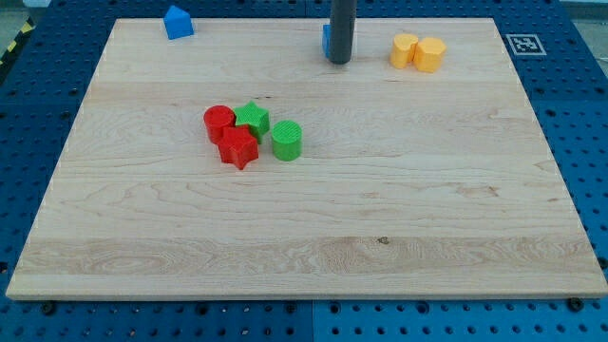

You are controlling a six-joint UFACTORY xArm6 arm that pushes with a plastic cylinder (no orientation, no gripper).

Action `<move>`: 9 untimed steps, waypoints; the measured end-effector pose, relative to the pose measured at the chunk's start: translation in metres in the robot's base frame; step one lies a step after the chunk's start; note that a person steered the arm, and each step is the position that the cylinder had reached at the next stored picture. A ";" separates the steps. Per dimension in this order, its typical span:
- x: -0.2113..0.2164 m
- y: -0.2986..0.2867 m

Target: Push the blue cube to the top center

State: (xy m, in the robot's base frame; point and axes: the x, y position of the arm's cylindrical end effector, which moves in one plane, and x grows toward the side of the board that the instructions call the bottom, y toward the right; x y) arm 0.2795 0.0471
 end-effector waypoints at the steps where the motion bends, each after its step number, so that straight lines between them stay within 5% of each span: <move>1: -0.009 0.000; 3: -0.027 -0.003; 5: -0.026 0.063; 9: -0.067 -0.010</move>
